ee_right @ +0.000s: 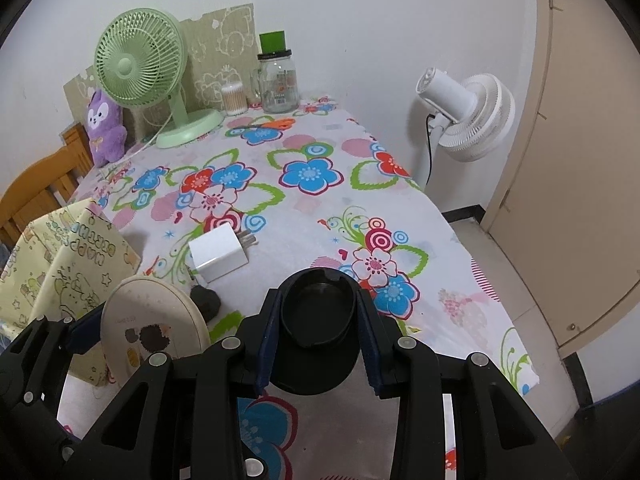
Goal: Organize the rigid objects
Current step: 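Lift the round case with the left tool while the right tool lifts the black holder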
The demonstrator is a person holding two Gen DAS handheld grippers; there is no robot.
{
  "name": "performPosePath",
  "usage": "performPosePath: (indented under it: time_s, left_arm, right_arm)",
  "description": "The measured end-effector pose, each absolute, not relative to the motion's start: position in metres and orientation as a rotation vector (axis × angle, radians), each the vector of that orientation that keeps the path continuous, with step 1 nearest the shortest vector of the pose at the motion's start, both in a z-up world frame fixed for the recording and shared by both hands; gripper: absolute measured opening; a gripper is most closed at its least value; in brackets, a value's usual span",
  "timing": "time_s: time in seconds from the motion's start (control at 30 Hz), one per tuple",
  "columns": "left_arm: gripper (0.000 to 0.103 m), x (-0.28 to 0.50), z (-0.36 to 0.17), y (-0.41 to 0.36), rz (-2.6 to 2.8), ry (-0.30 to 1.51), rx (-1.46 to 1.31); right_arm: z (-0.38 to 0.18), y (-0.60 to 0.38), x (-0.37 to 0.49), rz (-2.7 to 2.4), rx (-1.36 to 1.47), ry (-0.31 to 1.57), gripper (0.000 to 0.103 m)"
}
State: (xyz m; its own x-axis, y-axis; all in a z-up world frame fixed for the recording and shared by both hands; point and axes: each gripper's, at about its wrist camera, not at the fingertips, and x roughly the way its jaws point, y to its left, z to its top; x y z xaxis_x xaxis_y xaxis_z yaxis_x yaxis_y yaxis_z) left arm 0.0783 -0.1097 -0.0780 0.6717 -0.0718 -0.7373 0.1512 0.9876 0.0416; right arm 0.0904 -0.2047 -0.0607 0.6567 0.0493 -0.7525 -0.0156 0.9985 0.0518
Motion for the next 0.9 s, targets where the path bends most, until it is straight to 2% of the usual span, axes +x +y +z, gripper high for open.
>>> performPosePath:
  time_s: [0.9]
  left_arm:
    - [0.082,0.045,-0.031,-0.088,-0.133,0.754,0.1]
  right_arm:
    - [-0.011,-0.181,0.053,0.017,0.039,0.784,0.039]
